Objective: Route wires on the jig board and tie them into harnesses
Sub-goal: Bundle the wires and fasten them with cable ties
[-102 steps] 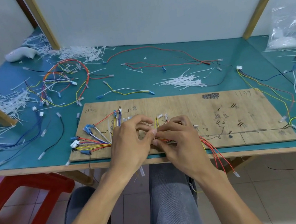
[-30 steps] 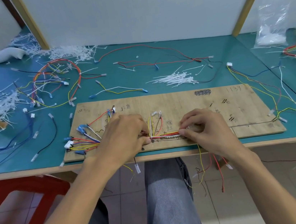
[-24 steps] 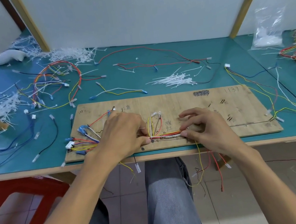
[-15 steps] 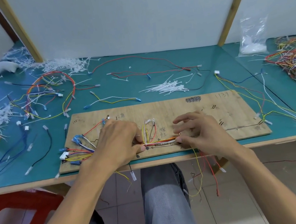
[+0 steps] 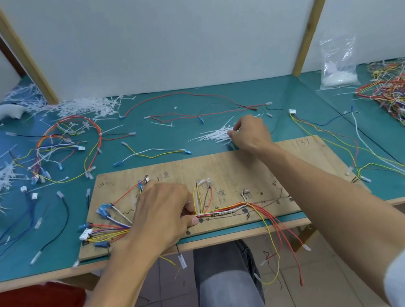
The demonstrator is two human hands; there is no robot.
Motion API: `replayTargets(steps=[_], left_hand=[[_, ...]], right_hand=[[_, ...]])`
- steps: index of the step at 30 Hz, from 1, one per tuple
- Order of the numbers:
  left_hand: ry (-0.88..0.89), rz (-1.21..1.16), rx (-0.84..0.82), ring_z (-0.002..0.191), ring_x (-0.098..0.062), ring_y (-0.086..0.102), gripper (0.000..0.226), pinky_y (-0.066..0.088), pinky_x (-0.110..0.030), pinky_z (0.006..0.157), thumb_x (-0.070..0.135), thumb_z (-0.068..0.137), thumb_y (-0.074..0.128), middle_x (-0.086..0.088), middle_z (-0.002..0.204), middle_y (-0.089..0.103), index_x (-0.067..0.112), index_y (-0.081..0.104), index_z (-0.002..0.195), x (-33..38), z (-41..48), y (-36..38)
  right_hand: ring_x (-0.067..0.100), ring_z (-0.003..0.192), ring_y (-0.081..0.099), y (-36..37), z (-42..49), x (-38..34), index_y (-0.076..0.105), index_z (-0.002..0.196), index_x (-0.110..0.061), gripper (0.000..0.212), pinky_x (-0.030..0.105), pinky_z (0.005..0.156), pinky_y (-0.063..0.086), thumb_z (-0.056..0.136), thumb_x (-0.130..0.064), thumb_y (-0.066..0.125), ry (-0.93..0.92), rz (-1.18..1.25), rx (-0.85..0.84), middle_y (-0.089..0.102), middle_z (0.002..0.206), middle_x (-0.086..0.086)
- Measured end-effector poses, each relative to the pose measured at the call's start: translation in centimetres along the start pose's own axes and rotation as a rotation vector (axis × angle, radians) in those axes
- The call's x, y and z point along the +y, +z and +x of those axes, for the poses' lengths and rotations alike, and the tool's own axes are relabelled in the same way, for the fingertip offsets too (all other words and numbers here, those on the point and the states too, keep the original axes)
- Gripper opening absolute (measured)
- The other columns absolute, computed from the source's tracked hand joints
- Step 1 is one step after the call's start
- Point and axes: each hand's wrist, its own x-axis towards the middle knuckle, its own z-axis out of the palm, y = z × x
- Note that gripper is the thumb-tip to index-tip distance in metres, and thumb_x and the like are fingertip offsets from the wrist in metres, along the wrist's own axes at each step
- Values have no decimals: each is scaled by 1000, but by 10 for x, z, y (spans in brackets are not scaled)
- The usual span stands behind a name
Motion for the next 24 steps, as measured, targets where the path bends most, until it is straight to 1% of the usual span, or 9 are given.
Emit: replayTargets(steps=[2, 5, 9, 11, 14, 17, 20, 22, 24], left_hand=[[-10, 2, -8, 97, -15, 62, 33, 37, -30, 83, 63, 78, 82, 17, 92, 72, 37, 77, 97, -1, 0, 2], [-29, 4, -23, 98, -15, 60, 33, 42, -31, 83, 65, 78, 80, 18, 91, 71, 39, 77, 97, -3, -1, 3], [-56, 5, -47, 100, -15, 60, 33, 50, -33, 86, 65, 77, 82, 19, 91, 72, 40, 78, 98, -1, 0, 2], [-67, 4, -54, 100, -16, 60, 33, 51, -34, 85, 65, 76, 83, 19, 91, 72, 40, 78, 97, 0, 0, 1], [-81, 3, -53, 100, -16, 61, 33, 52, -34, 85, 65, 75, 84, 20, 90, 73, 40, 79, 96, 1, -1, 0], [-85, 1, -59, 102, -16, 60, 33, 50, -35, 90, 65, 75, 83, 20, 92, 73, 40, 78, 97, 1, -2, -1], [-72, -14, -57, 104, -16, 59, 33, 49, -35, 93, 66, 77, 81, 21, 94, 73, 41, 78, 99, 2, -4, -1], [-51, -29, -88, 105, -13, 61, 36, 47, -33, 94, 69, 77, 78, 23, 97, 73, 42, 78, 102, 0, -5, -7], [-25, -142, -101, 104, -7, 66, 47, 46, -30, 93, 75, 75, 74, 25, 100, 75, 42, 77, 108, -3, -7, -16]], right_hand=[[34, 99, 67, 3, 7, -2, 74, 100, -15, 15, 38, 84, 57, 91, -26, 71, 25, -50, -51, 73, 107, 10], [35, 98, 66, 8, 11, -4, 73, 99, -14, 13, 37, 84, 57, 89, -17, 65, 49, -43, -68, 71, 108, 11], [35, 96, 66, 8, 11, -5, 72, 92, -19, 10, 35, 79, 53, 91, -18, 62, -2, 19, -28, 72, 101, 9], [31, 96, 67, 6, 12, -4, 70, 91, -21, 5, 35, 80, 52, 94, -20, 66, -19, 80, 21, 72, 98, 4], [25, 94, 65, -1, 12, -2, 68, 95, -21, 5, 36, 80, 50, 99, -22, 68, -69, 191, 116, 70, 95, -1], [15, 80, 62, -13, 6, -4, 74, 99, -15, 6, 37, 83, 52, 99, -19, 70, -180, 316, 206, 70, 90, -4], [4, 65, 52, -27, -17, -6, 76, 92, -21, 6, 20, 68, 47, 97, -19, 74, -316, 367, 158, 69, 82, -14], [1, 70, 54, -35, -42, -8, 74, 87, -25, 11, 11, 65, 40, 96, -17, 75, -465, 333, 119, 65, 79, -19], [5, 79, 59, -42, -69, -8, 75, 89, -20, 9, 17, 70, 41, 96, -13, 76, -606, 325, 69, 67, 84, -12]])
